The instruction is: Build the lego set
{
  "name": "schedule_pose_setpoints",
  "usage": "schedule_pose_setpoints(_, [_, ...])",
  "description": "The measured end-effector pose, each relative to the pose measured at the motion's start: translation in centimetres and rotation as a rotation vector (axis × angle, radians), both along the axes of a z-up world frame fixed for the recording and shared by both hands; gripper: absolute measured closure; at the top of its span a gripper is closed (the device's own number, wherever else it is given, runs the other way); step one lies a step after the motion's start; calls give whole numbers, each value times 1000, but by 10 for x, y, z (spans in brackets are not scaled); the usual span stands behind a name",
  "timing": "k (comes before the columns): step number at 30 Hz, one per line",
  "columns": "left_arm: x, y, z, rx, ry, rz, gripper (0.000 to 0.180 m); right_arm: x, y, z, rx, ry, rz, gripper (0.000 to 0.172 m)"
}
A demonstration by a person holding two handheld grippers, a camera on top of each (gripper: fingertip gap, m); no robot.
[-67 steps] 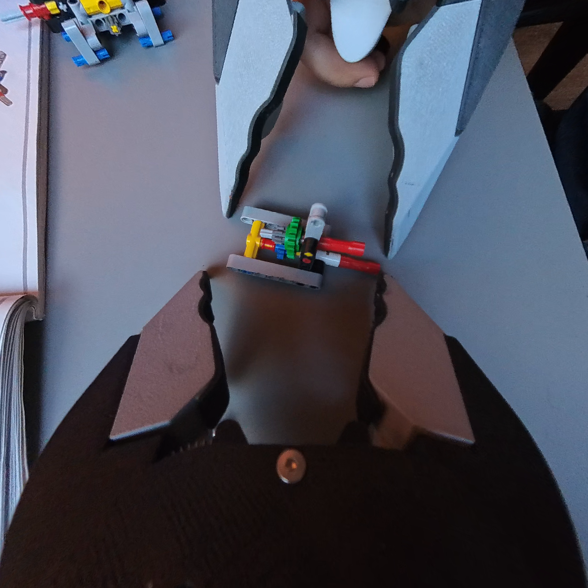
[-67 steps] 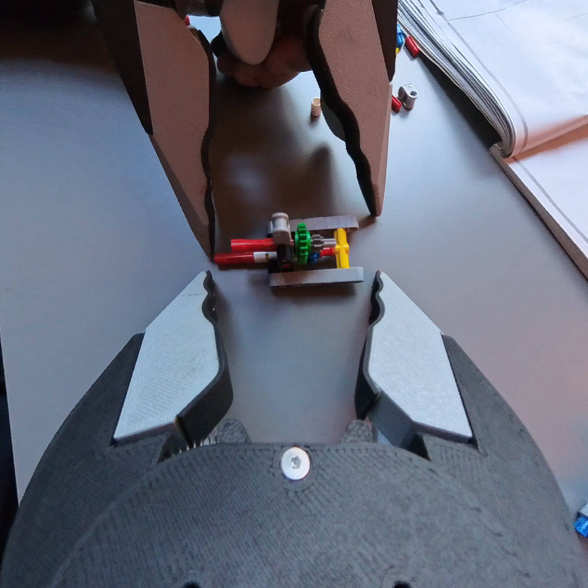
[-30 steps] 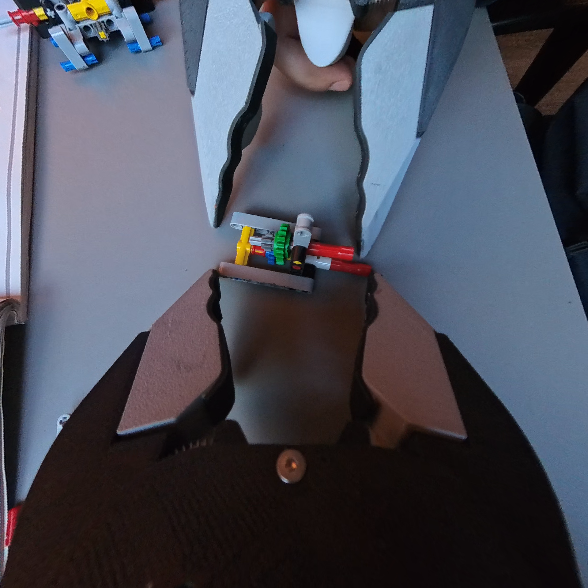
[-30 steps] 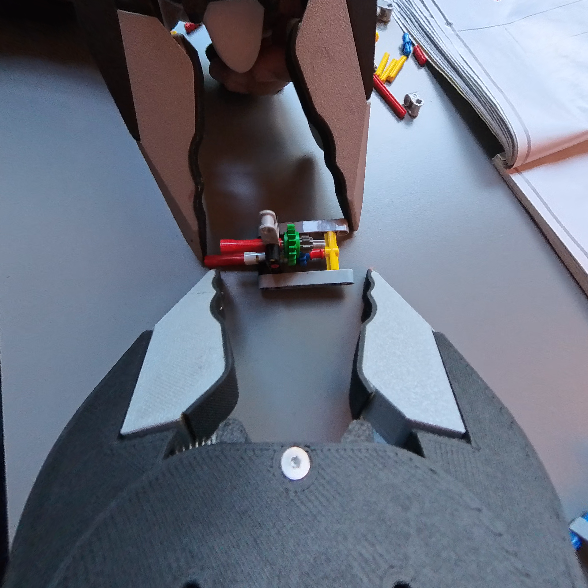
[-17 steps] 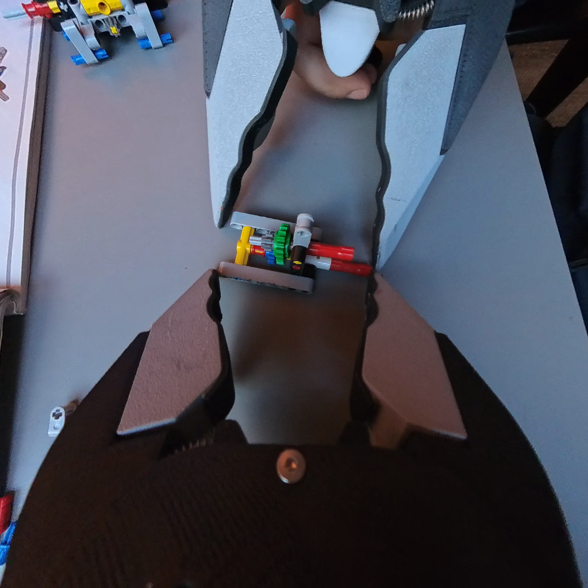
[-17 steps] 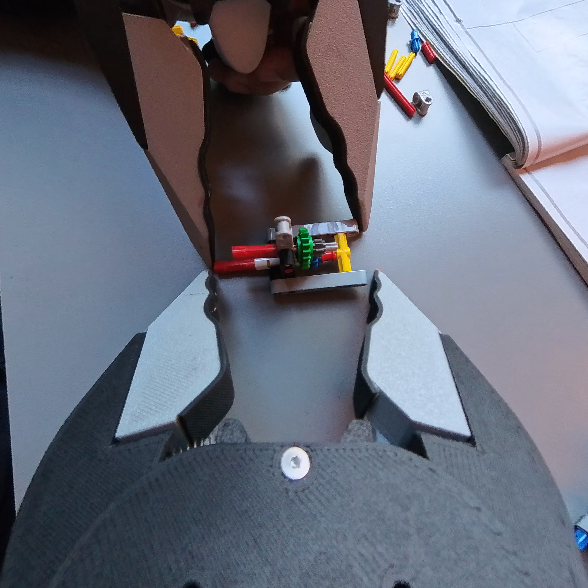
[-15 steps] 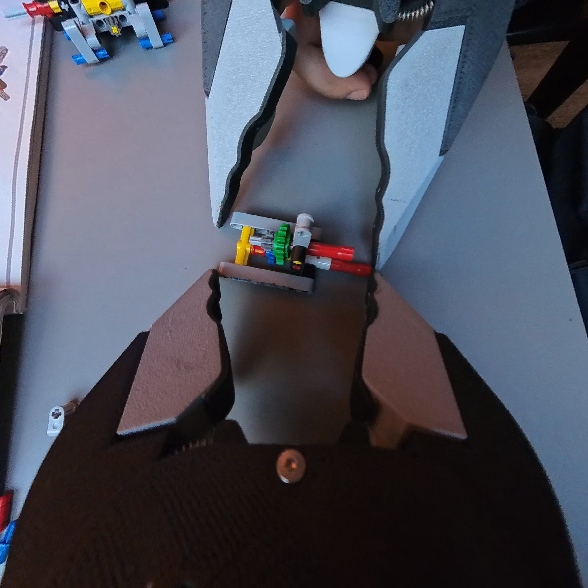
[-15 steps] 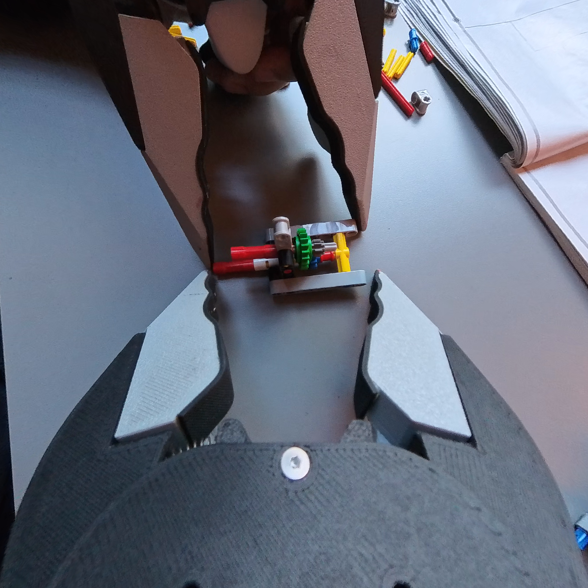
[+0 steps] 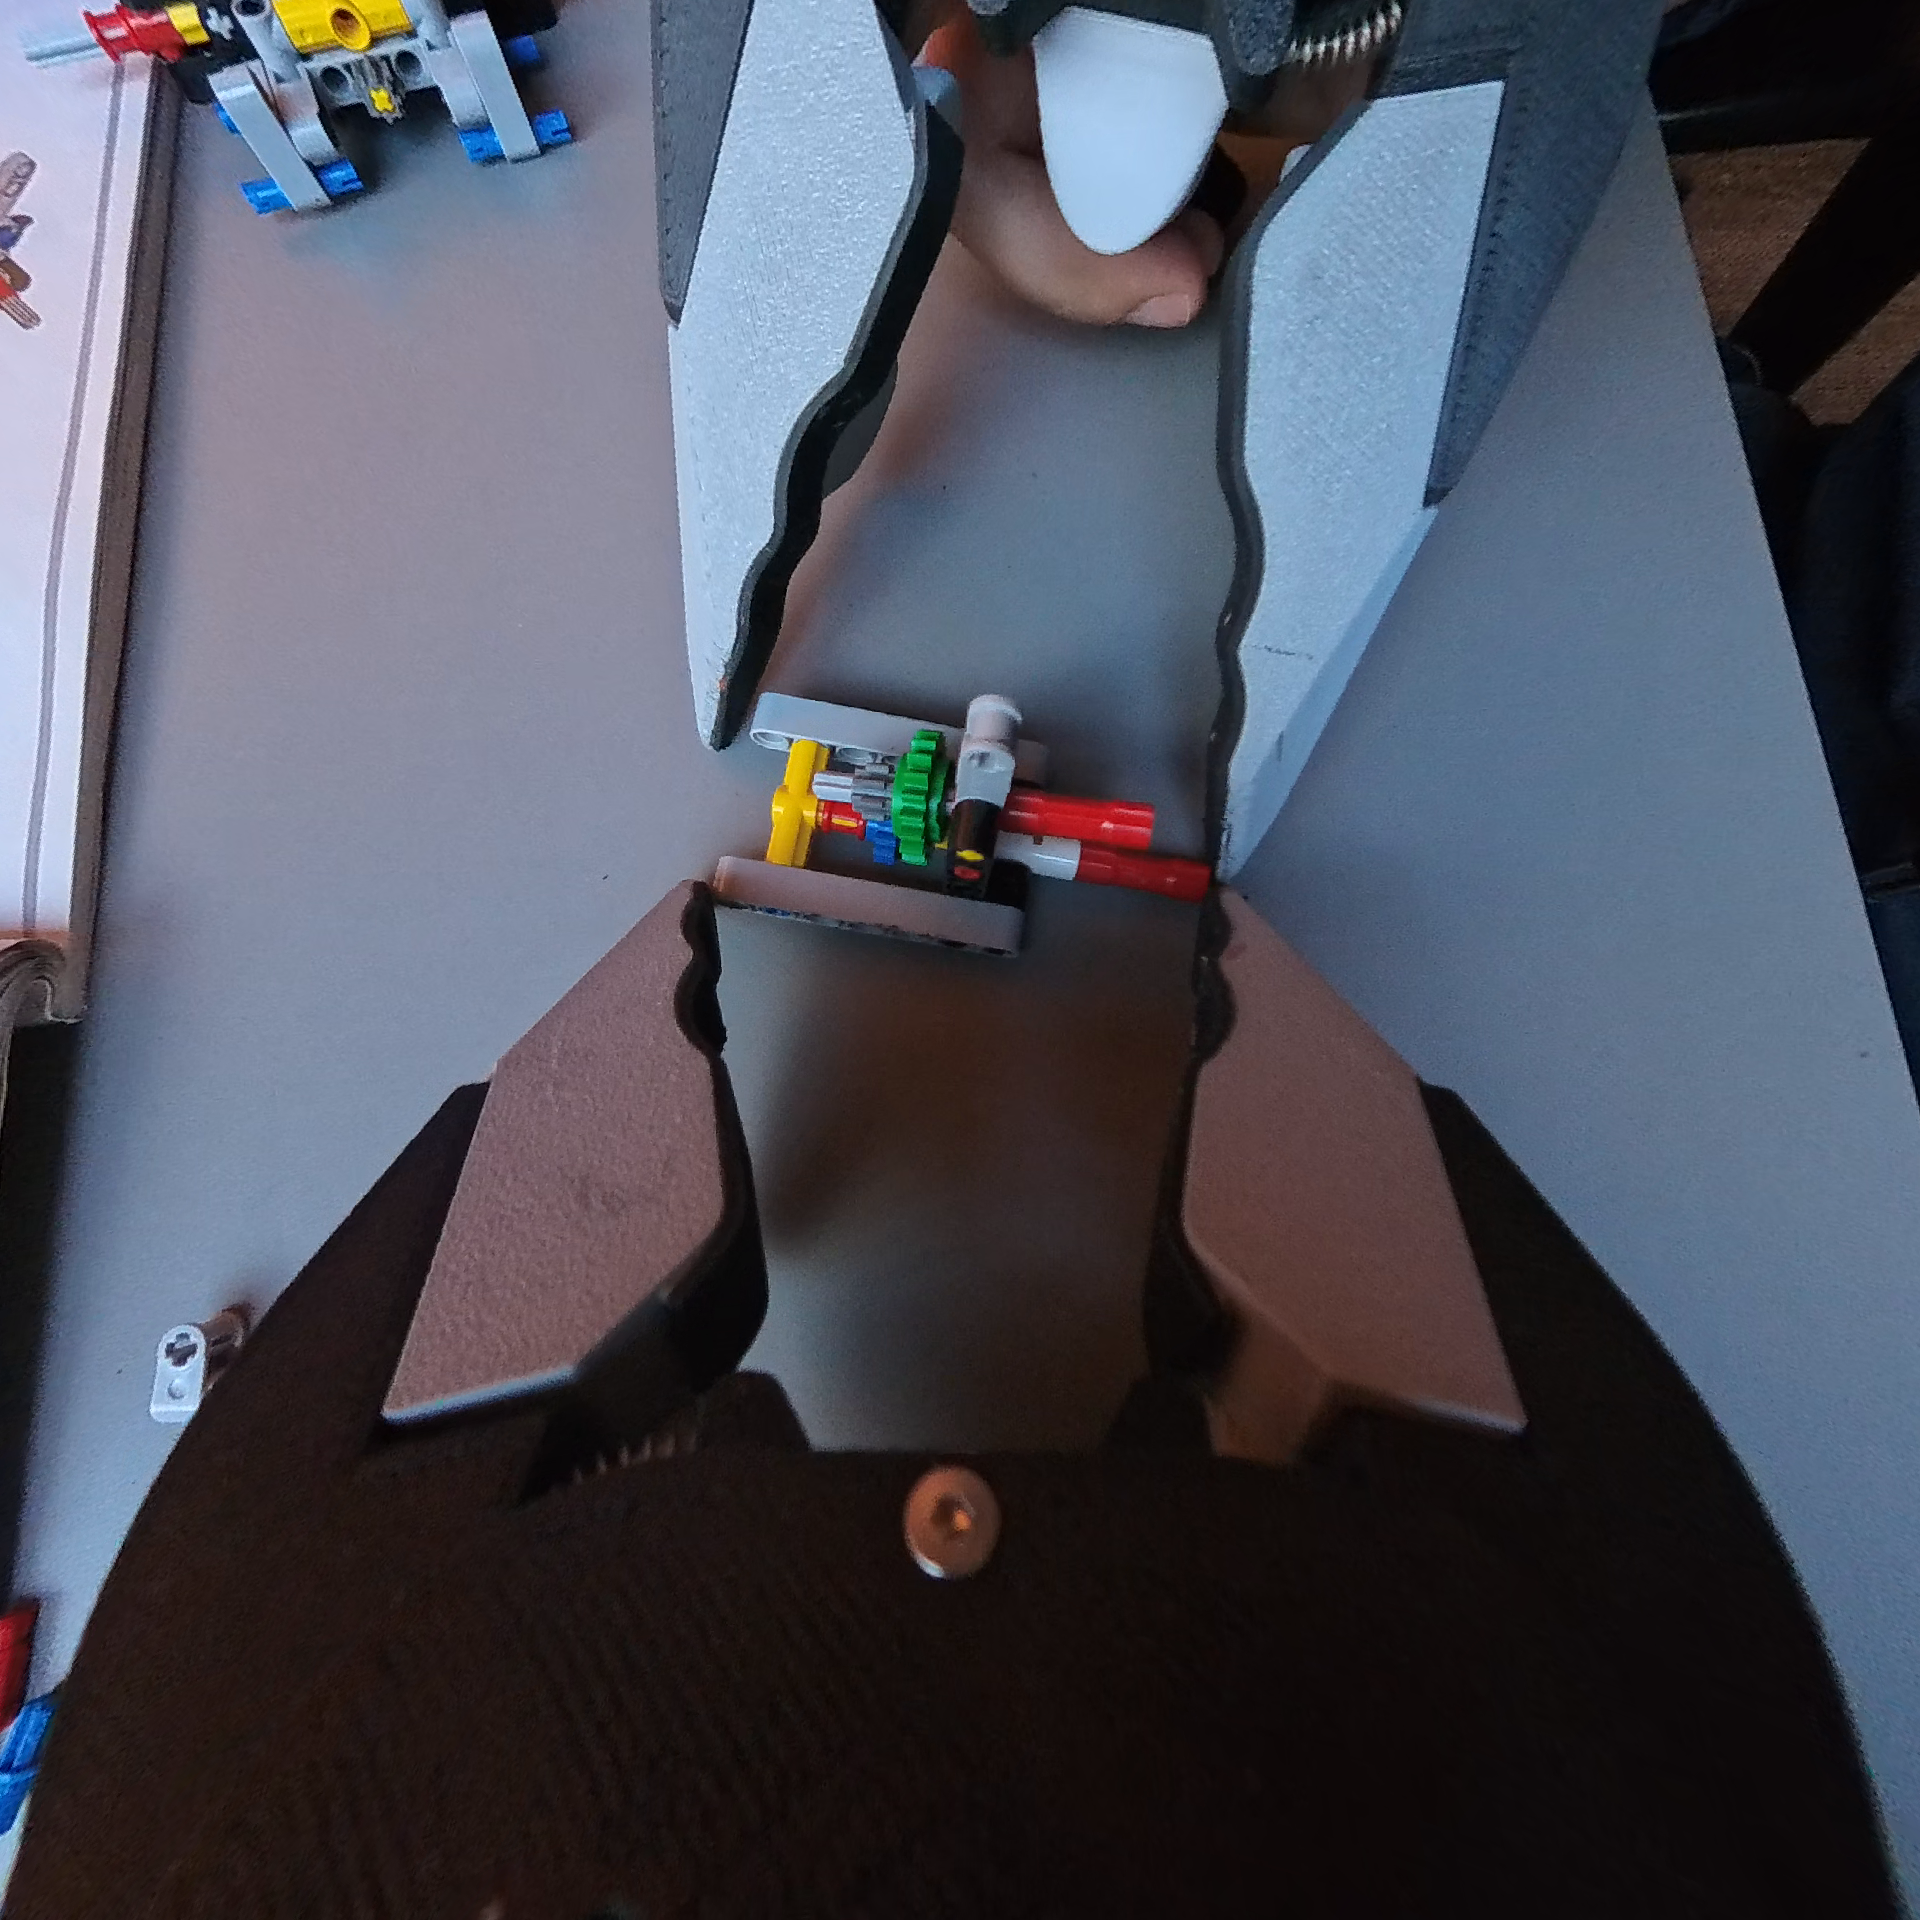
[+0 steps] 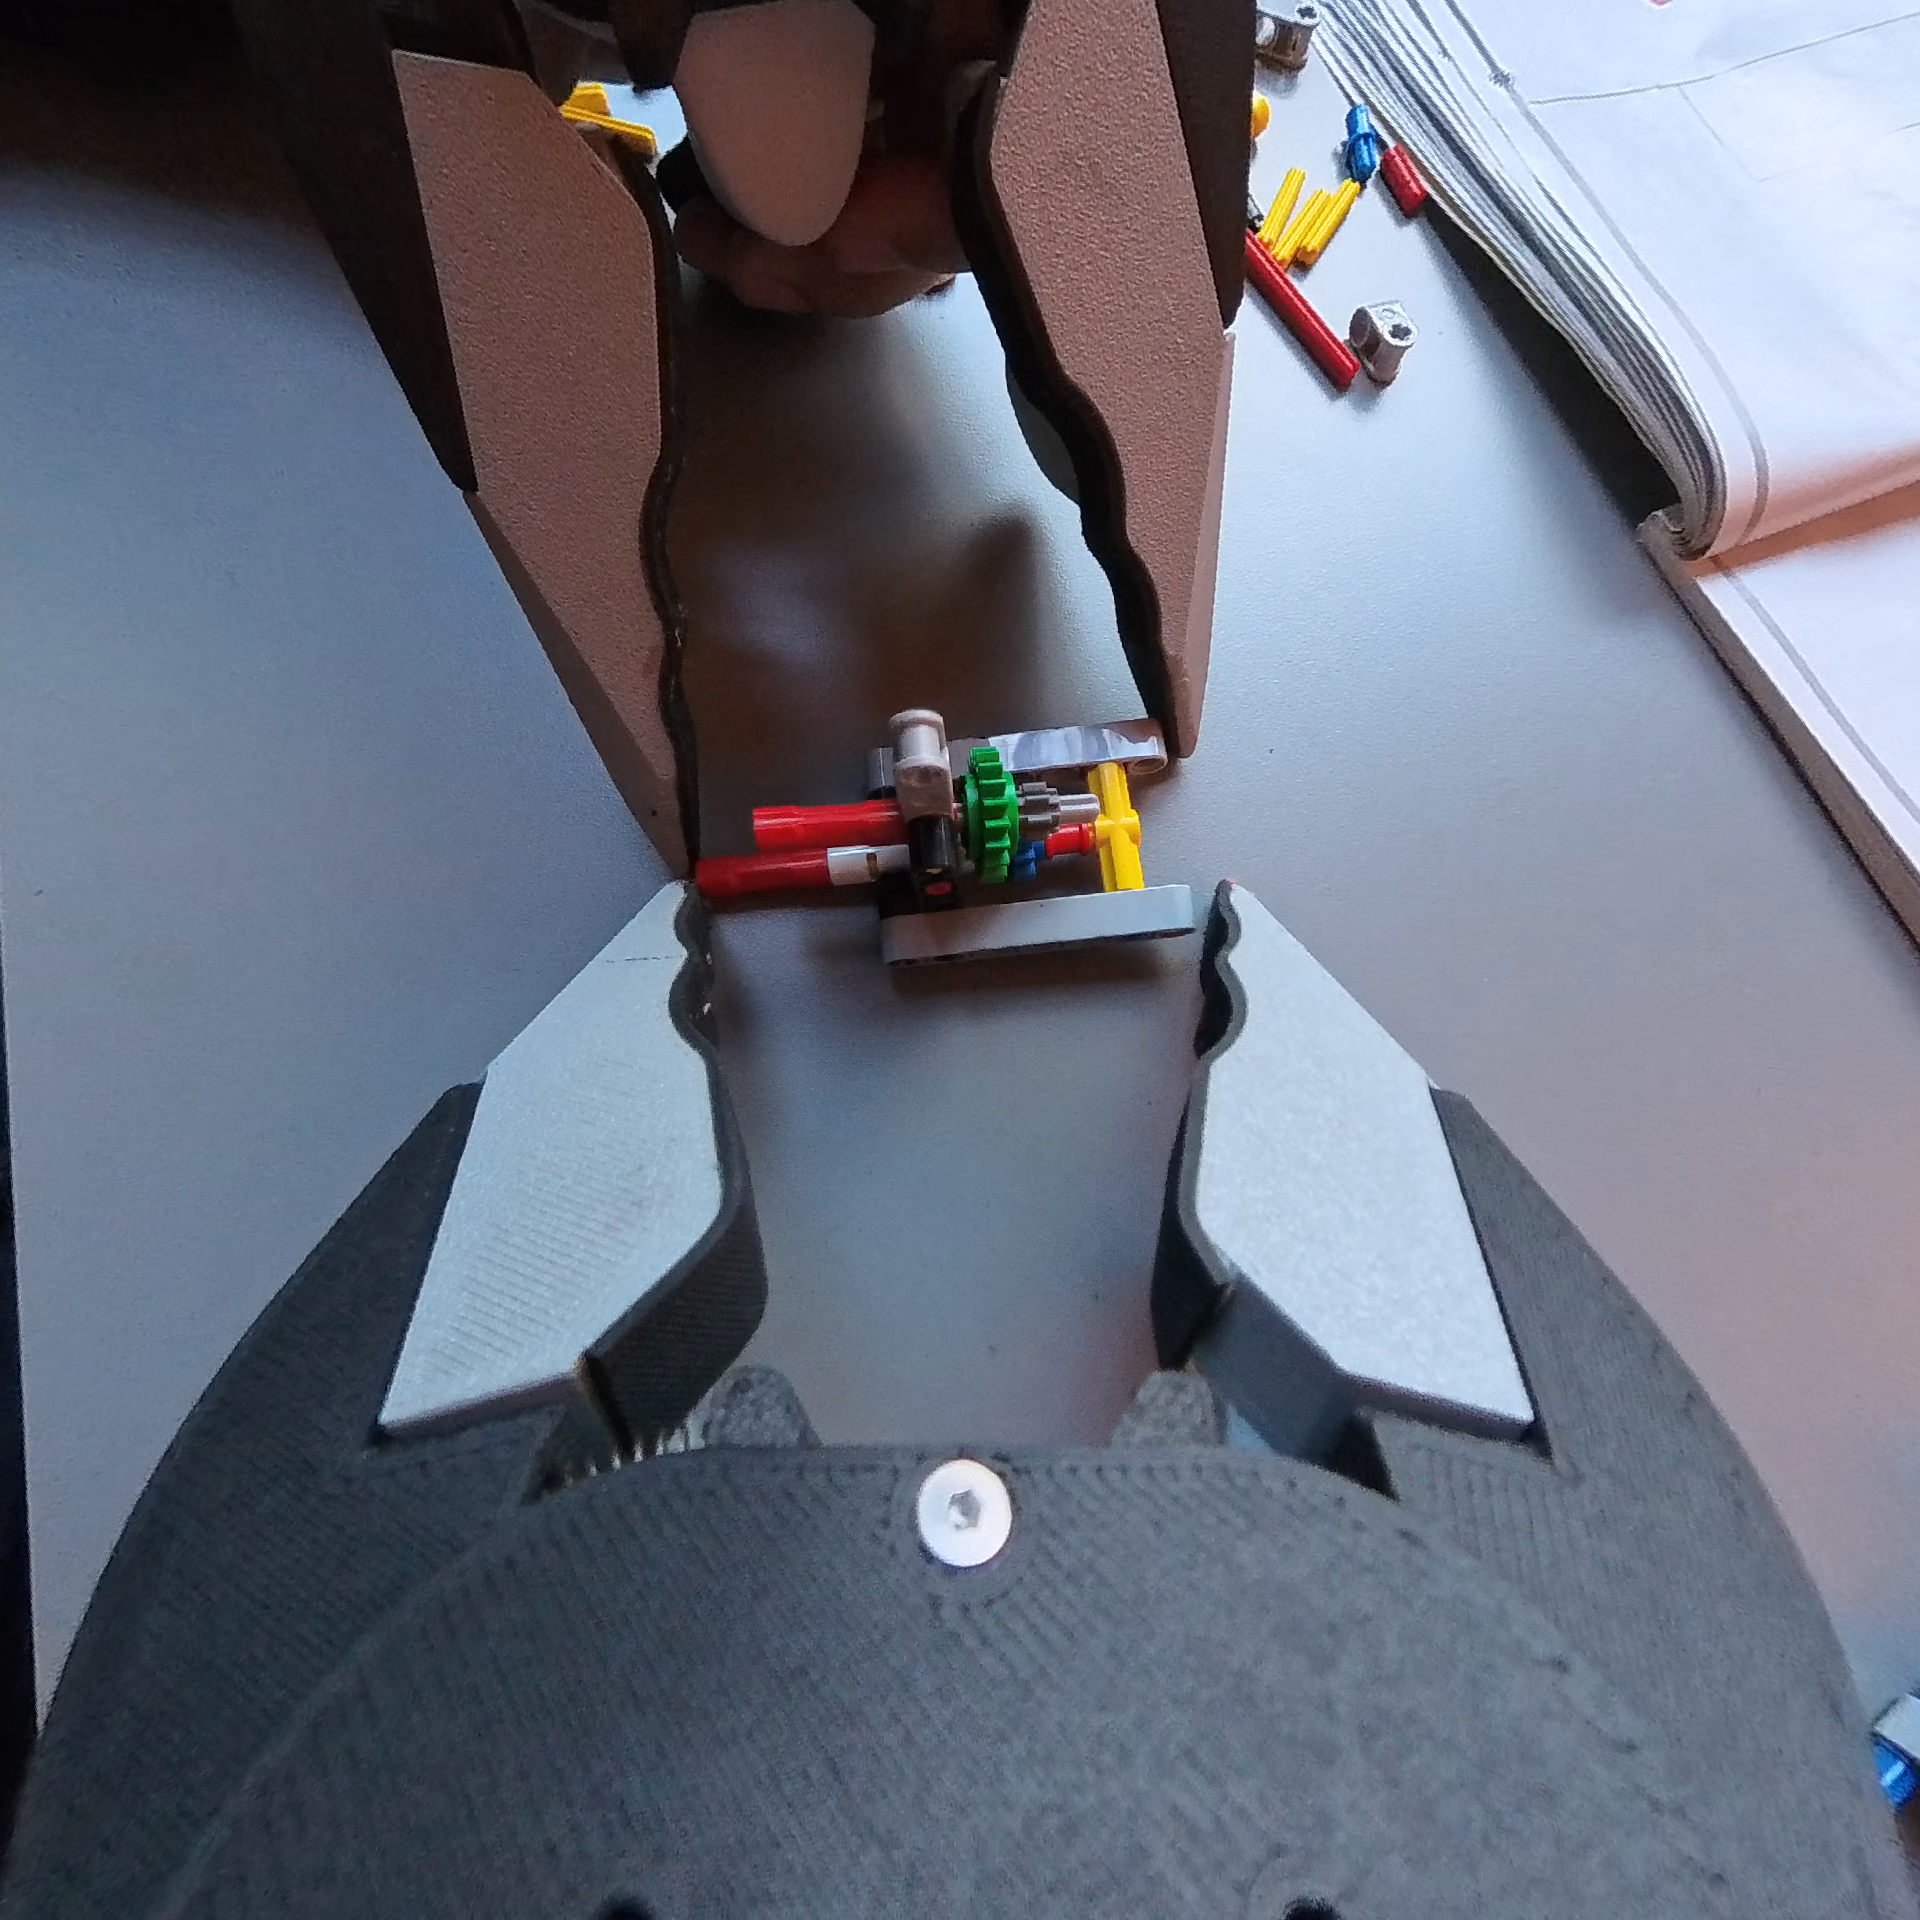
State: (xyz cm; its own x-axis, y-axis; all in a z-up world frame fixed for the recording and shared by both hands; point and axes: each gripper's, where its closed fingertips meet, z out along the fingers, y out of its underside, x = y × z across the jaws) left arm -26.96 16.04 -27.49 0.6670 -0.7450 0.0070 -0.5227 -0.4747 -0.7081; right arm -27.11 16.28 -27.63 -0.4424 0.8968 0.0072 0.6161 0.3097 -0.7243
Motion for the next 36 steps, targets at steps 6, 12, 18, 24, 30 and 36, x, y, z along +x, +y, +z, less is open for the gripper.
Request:
schedule_pose_setpoints(6, [0, 1, 2, 41, 19, -25, 90, 0, 0, 0, -2, 2, 13, 81])
schedule_pose_setpoints(12, [1, 1, 1, 26, 11, -40, 91, 1, -1, 0, -2, 4, 31, 82])
schedule_pose_setpoints(18, [0, 1, 1, 22, 8, -36, 94, 0, -2, 1, -4, 5, 46, 83])
schedule_pose_setpoints(24, [1, 0, 1, 19, 8, -33, 92, 0, -2, 1, -8, 5, 49, 83])
schedule_pose_setpoints(30, [2, 1, 1, 20, 9, -23, 91, 0, -2, 1, -11, 5, 55, 83])
schedule_pose_setpoints(36, [2, 2, 1, 15, 7, -19, 91, 0, -3, 1, -9, 6, 65, 84])
